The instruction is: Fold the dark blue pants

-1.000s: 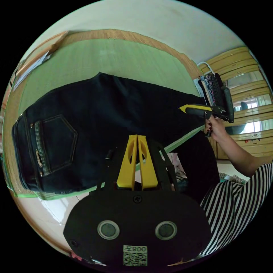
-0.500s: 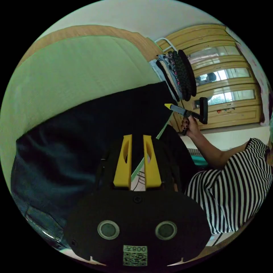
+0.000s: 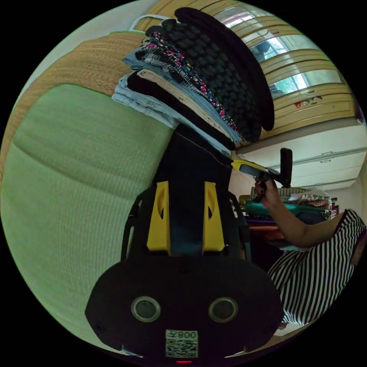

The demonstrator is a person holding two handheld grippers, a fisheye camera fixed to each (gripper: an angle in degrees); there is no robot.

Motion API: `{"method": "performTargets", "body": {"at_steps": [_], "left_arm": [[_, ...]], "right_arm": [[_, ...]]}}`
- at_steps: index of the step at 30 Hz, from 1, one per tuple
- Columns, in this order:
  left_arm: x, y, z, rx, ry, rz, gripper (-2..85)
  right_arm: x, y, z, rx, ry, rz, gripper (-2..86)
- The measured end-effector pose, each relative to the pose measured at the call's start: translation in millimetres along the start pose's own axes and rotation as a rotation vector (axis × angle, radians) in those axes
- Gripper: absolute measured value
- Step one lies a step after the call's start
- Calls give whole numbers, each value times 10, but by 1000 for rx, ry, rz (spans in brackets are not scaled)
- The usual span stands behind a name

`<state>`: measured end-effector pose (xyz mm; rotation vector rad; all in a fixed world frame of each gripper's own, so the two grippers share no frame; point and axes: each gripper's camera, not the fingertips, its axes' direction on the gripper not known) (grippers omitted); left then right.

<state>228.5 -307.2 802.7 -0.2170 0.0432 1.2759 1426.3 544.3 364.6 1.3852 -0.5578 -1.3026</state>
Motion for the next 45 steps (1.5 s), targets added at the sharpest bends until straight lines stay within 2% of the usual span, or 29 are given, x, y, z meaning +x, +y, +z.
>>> {"method": "performTargets", "body": {"at_steps": [8,14,20,23,31,45], "left_arm": [[-93,-1439,863,-73,-42,45,134],[-67,-2072,1335,-99,-41,95,124],[39,-2480,1690,-130,-34,160,111],[106,-2655,1834,-137,-87,183,101],[120,-3017,2048,-173,-50,137,61],[560,-3186,1799,-164,-106,181,16]], "right_arm": [[-170,-211,-537,-9,-114,-45,84],[-252,-344,-929,-18,-210,-21,83],[-422,-450,-1224,-32,-238,-31,82],[-431,-481,-1348,-24,-280,1,81],[-529,-521,-1580,-23,-332,50,71],[-757,-447,-1814,6,-429,61,35]]}}
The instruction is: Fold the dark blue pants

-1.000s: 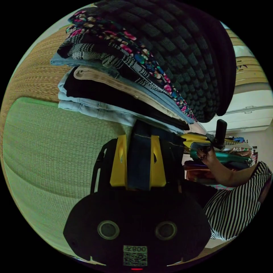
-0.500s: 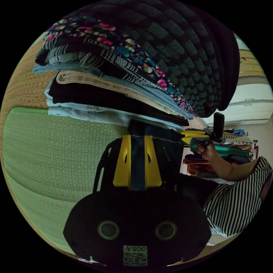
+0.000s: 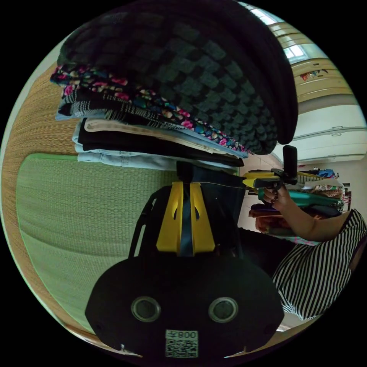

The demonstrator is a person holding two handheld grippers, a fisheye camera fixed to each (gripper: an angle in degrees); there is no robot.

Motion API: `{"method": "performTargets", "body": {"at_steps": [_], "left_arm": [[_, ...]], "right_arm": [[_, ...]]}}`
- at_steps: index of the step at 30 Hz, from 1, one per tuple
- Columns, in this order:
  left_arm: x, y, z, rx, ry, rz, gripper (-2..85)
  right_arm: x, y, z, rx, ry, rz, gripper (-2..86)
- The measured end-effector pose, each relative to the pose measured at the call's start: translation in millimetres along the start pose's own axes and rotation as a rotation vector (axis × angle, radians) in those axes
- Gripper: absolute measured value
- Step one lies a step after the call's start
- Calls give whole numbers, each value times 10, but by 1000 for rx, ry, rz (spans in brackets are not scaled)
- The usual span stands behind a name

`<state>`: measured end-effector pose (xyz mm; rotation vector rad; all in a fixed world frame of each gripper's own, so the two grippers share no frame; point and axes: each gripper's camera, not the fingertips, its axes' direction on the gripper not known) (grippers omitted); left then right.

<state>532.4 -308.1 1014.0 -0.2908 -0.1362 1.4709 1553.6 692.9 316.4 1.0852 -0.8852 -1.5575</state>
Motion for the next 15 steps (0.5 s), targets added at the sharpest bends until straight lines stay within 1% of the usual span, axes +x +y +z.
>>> {"method": "performTargets", "body": {"at_steps": [8,11,15], "left_arm": [[455,370,-591,94,-17,64,14],[704,607,-821,131,-13,116,14],[995,923,-1099,170,-17,168,14]], "right_arm": [[-190,233,43,16,-4,-69,51],[-150,388,76,23,29,-88,79],[-95,523,167,16,5,-160,119]]}}
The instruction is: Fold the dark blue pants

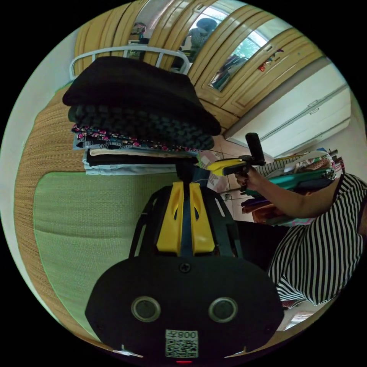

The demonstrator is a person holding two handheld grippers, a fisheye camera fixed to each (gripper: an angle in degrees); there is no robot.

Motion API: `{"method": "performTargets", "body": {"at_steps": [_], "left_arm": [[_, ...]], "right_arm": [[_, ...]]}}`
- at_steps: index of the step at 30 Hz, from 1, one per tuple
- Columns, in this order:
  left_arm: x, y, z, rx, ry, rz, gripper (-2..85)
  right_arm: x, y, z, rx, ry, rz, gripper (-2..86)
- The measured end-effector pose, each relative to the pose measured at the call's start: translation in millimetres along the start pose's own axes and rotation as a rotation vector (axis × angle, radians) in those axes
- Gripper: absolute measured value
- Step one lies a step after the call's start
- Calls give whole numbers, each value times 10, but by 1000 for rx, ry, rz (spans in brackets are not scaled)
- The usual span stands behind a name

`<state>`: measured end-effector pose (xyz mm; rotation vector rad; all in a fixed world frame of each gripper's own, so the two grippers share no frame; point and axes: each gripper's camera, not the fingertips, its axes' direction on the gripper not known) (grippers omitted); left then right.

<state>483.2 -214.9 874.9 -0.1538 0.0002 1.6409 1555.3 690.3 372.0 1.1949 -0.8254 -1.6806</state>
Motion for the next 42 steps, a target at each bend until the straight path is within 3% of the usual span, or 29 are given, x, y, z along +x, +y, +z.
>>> {"method": "performTargets", "body": {"at_steps": [10,13,24,35,42], "left_arm": [[676,620,-937,44,-15,105,15],[729,801,-1145,40,-17,94,15],[588,1679,-2077,101,-25,-22,14],[451,3538,-3433,291,-21,-141,22],[342,5113,-4070,393,-26,-260,23]], "right_arm": [[-569,38,603,-199,-25,-427,162],[-581,132,929,-291,-11,-475,134],[-545,534,1373,-297,-81,-479,84],[-982,997,2267,-370,-214,-584,69],[-1162,1501,3576,-523,-275,-661,67]]}}
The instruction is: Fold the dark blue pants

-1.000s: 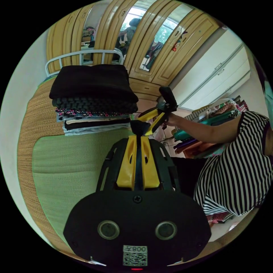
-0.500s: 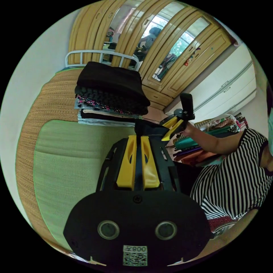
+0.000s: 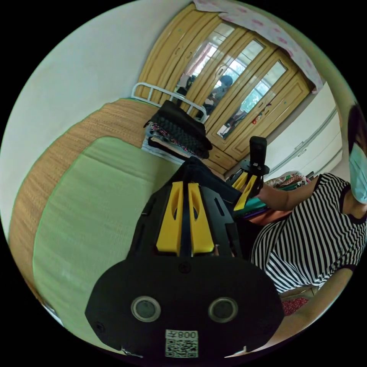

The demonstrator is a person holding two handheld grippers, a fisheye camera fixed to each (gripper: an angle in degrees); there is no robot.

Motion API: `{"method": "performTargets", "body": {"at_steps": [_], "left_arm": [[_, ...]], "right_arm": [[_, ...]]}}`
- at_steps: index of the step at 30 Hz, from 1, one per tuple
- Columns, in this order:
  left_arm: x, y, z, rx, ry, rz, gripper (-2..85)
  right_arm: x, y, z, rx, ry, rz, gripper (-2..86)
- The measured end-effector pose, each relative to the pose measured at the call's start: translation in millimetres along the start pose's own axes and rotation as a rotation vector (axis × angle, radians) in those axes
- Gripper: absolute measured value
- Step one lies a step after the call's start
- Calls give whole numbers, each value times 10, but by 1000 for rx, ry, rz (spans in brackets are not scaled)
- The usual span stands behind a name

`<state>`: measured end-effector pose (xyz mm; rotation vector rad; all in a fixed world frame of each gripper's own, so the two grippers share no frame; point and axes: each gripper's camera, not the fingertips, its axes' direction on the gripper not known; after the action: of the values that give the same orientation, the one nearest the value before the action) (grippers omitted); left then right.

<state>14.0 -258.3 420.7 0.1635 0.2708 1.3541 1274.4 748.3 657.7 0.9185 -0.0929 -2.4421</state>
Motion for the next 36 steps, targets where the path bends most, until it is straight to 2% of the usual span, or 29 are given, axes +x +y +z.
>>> {"method": "performTargets", "body": {"at_steps": [5,16,20,28,31,36], "left_arm": [[-527,1088,-683,41,2,-167,21],[-1596,2899,-1157,0,42,-598,16],[-1774,3366,-1465,39,3,-716,7],[-1532,3893,-1963,145,-55,-764,1],[-1345,3864,-1896,100,-56,-720,1],[-1270,3936,-1793,-83,-193,-720,1]], "right_arm": [[392,51,1112,-105,-82,12,67],[1874,802,3386,-371,-159,221,68],[2261,1033,3784,-424,-144,251,70],[2951,1601,4363,-505,-158,272,89],[3079,1773,4384,-509,-151,261,91],[3164,2053,4213,-504,-178,214,72]]}}
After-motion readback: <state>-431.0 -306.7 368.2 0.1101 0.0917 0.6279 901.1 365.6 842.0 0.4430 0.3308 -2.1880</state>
